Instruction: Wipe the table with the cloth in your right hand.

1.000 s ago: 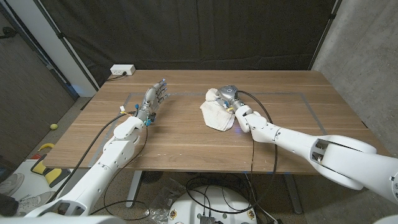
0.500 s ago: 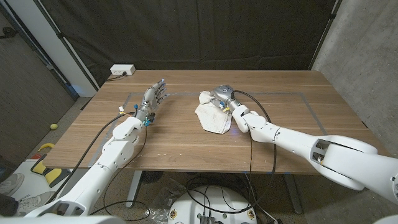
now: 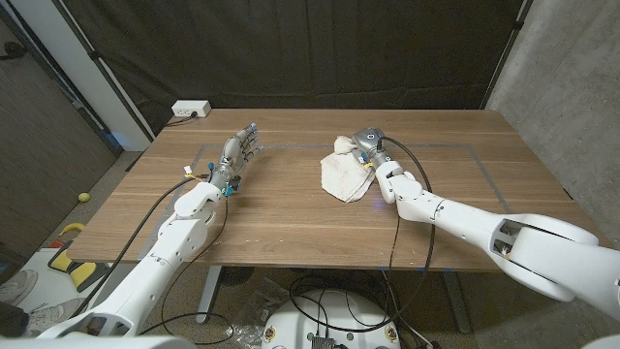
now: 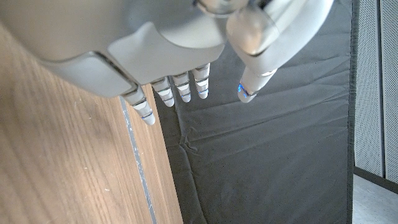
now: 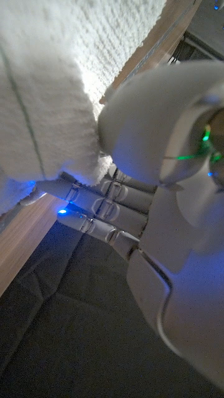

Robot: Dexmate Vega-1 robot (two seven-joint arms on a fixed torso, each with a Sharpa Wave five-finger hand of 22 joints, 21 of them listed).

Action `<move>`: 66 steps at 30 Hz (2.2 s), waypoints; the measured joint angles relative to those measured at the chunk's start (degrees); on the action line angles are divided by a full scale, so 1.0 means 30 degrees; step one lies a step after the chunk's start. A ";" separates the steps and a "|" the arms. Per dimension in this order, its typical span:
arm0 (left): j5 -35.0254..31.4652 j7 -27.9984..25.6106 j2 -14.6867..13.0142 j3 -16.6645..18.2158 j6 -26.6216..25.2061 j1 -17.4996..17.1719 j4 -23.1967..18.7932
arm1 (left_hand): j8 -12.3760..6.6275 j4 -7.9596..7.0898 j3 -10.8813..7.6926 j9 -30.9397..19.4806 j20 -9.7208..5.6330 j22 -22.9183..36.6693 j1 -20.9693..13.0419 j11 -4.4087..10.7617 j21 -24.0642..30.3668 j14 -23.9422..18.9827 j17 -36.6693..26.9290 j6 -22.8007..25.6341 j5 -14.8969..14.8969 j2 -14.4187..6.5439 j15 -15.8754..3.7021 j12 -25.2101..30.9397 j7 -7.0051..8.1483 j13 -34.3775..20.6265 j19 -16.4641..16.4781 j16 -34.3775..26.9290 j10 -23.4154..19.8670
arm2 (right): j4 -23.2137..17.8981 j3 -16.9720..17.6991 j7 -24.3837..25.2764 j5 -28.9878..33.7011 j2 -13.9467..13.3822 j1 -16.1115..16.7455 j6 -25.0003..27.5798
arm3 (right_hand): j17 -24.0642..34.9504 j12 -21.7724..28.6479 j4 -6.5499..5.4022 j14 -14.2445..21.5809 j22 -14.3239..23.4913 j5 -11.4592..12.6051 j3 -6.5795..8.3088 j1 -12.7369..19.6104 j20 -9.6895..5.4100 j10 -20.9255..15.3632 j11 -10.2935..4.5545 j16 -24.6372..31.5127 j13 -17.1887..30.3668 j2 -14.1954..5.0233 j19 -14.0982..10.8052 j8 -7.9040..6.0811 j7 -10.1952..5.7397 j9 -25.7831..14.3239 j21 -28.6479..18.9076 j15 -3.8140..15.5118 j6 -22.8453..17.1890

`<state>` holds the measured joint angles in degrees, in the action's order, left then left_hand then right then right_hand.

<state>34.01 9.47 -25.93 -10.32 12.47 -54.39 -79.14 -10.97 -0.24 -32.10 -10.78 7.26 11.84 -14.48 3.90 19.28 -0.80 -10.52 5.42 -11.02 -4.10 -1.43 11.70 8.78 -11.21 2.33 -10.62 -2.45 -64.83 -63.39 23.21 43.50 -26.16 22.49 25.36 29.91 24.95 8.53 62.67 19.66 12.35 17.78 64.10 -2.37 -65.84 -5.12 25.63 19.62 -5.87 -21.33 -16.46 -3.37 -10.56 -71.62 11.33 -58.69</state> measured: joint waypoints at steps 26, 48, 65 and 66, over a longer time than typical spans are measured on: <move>-0.0043 -0.0198 -0.0142 -0.0078 -0.0021 -0.0428 -0.0758 | 0.0000 0.0001 -0.0001 0.0000 0.0070 0.0000 0.0002 0.0000 0.0000 0.0000 0.0000 0.0000 0.0000 -0.0001 0.0000 -0.0001 0.0000 0.0000 -0.0070 0.0000 0.0000 | -0.6661 0.2623 0.1179 -0.0630 -0.3257 0.2548 0.3739 | 0.0237 -0.0003 0.0000 0.0034 -0.0445 -0.0004 0.0000 -0.0043 0.0001 -0.0186 -0.0004 -0.0146 0.0072 0.0144 -0.0003 0.0331 0.0037 -0.0042 -0.0338 -0.0033 -0.0500; 0.0189 0.0089 -0.0416 0.0052 0.0235 -0.0669 -0.0923 | 0.0000 0.0002 -0.0002 0.0000 0.0068 0.0000 0.0002 0.0000 0.0000 0.0000 0.0000 0.0001 0.0000 -0.0002 -0.0001 -0.0001 0.0001 0.0000 -0.0069 0.0000 0.0000 | -1.3062 0.4704 0.1189 -0.0063 -0.6201 0.4883 0.6412 | 0.0355 -0.0154 -0.0055 0.0032 -0.0868 0.0076 -0.0056 -0.0007 0.0007 -0.0254 -0.0076 -0.0354 0.0156 0.0131 0.0205 0.0497 0.0027 -0.0084 -0.0588 -0.0033 -0.0502; 0.0349 0.0947 -0.0576 0.0050 0.0370 -0.0258 -0.0421 | 0.0000 0.0002 -0.0002 0.0000 0.0068 0.0001 0.0002 0.0000 0.0000 0.0000 0.0000 0.0001 0.0000 -0.0002 0.0000 -0.0001 0.0001 0.0000 -0.0069 0.0000 0.0000 | -1.8424 0.6241 0.0048 0.0324 -0.8878 0.7912 0.9719 | 0.0443 -0.0423 -0.0055 0.0027 -0.1255 0.0074 -0.0056 -0.0021 -0.0044 -0.0252 -0.0077 -0.0569 0.0088 0.0152 0.0293 0.0624 0.0023 -0.0069 -0.0588 -0.0029 -0.0499; 0.0354 0.0981 -0.0577 0.0044 0.0370 -0.0238 -0.0393 | 0.0000 0.0002 -0.0002 0.0000 0.0068 0.0001 0.0002 0.0000 0.0000 0.0000 0.0000 0.0001 0.0000 -0.0002 0.0000 -0.0001 0.0001 0.0000 -0.0069 0.0000 0.0000 | -1.8564 0.6253 -0.0001 0.0344 -0.8932 0.7995 0.9851 | 0.0444 -0.0424 -0.0058 -0.0010 -0.1309 0.0073 -0.0060 -0.0064 0.0008 -0.0252 -0.0077 -0.0568 0.0088 0.0195 0.0344 0.0626 0.0022 -0.0068 -0.0588 0.0005 -0.0499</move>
<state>35.07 12.41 -27.66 -10.19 13.58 -55.11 -80.32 -10.97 -0.23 -32.10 -10.78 7.47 11.85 -14.48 3.90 19.28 -0.80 -10.52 5.43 -11.02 -4.11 -1.43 11.70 8.78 -11.20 2.12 -10.62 -2.45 -120.52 -44.63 23.20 44.53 -52.96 46.47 54.92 31.24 23.68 8.36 62.64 15.74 12.57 17.60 63.90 -2.34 -66.60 -5.35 23.92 19.89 -5.29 -20.30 -14.58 -3.31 -10.77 -73.39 11.34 -60.19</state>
